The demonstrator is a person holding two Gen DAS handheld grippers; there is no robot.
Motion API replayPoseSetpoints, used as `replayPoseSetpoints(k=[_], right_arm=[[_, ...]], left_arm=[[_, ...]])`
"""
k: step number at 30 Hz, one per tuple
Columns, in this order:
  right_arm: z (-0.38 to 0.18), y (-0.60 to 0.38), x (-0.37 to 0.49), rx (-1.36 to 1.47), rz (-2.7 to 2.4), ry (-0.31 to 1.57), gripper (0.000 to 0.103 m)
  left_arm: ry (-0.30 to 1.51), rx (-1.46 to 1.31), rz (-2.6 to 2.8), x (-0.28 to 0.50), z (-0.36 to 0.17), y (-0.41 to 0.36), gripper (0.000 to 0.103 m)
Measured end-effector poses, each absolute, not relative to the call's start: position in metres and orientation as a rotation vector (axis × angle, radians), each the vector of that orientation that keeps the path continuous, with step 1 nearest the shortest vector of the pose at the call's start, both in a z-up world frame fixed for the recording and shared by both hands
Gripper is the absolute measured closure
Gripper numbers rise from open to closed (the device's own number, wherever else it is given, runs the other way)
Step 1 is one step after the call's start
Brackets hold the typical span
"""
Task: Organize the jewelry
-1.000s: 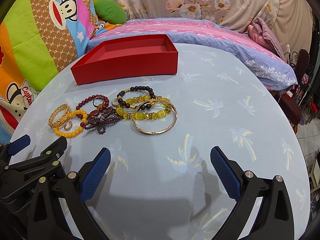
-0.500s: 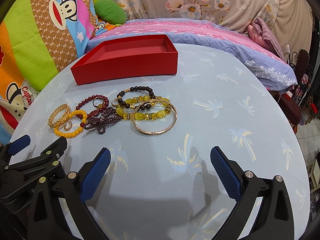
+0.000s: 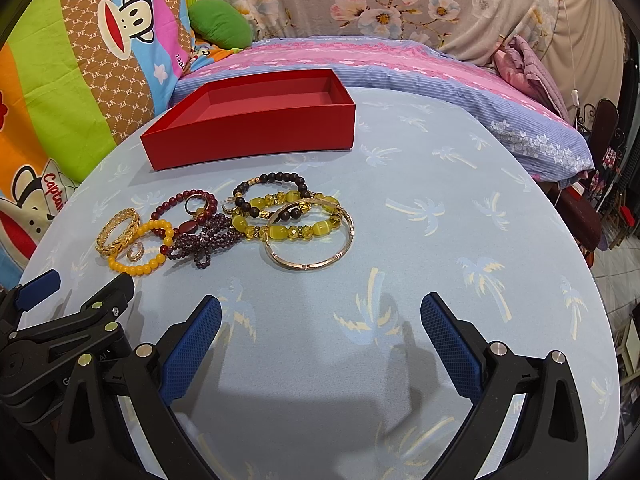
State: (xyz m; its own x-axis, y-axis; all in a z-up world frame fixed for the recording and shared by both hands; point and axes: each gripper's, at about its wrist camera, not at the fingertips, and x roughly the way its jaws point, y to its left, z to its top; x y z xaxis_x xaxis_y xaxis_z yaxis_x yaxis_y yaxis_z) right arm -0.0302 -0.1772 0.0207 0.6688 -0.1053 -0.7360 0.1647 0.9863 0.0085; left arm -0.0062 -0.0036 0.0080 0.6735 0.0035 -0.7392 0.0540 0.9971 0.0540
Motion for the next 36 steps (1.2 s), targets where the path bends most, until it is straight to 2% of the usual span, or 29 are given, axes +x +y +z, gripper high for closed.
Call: replayPoseSetpoints(k=[20,31,36], right_arm=[[0.023,-0.189,-0.028,0.095,-0.159,0.833,0.007],[0.02,-0.19,0.002,0.085,-0.131,0.843,0.007],[0.016,-0.185,0.018,0.068,-0.112,0.858,0.013]], left_arm=[[0.844,-0.014,-0.028,-0.006,0.01,0.016,0.01],[0.848,-0.017,-0.013,0.005,0.009,0.03,0.01],[0.854,-0.016,-0.013,0.011,0.009,0.03,0.01]])
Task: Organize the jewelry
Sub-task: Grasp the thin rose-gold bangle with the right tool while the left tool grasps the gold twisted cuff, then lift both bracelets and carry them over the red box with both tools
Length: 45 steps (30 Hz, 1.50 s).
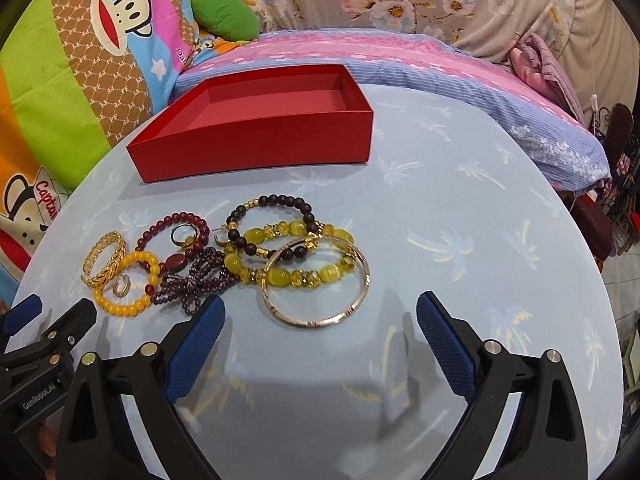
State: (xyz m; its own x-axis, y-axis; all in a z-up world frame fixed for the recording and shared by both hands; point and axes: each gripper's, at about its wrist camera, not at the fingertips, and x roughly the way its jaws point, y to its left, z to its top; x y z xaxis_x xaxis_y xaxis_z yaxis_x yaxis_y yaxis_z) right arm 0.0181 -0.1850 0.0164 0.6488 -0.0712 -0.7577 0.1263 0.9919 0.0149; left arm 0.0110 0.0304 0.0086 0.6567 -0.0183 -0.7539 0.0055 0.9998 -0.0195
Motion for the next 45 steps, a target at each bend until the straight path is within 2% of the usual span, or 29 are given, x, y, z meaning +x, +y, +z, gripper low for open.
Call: replayPoseSetpoints(k=[4,11,24,27,29,31,45], right_arm=[[0.013,-0.185,0.028,0.074,-0.101,0.879,0.021],[0.008,-0.186,0.035,0.084,-0.1,0.908,0.043],[0.008,-0.188,0.035,0.094,-0.097,0.903,0.043],[0.008,-0.188,0.035,0.094,-0.096,0.903,0.043],[0.009,-0.189,0.035,0.097,-0.093,0.901,0.043],[0.01,-0.19,0.033,0.107,-0.09,0.894,0.043],[0.033,-0.199,0.014,0.135,-0.088,0.833,0.043]], left_arm=[[0.868,-0.03,-0.011,0.017,0.007,0.033,0.01],[0.876,-0.03,-0.01,0.033,0.006,0.035,0.01],[0.918,-0.075,-0.041,0.064,-0.003,0.034,0.012],[0.908,-0.07,-0.059,0.062,-0.001,0.033,0.022],[0.898,-0.062,-0.078,0.06,0.0,0.03,0.039],[0.895,-0.054,-0.096,0.058,0.002,0.027,0.049],[0.864,-0.103,-0.124,0.041,0.027,0.031,0.049]])
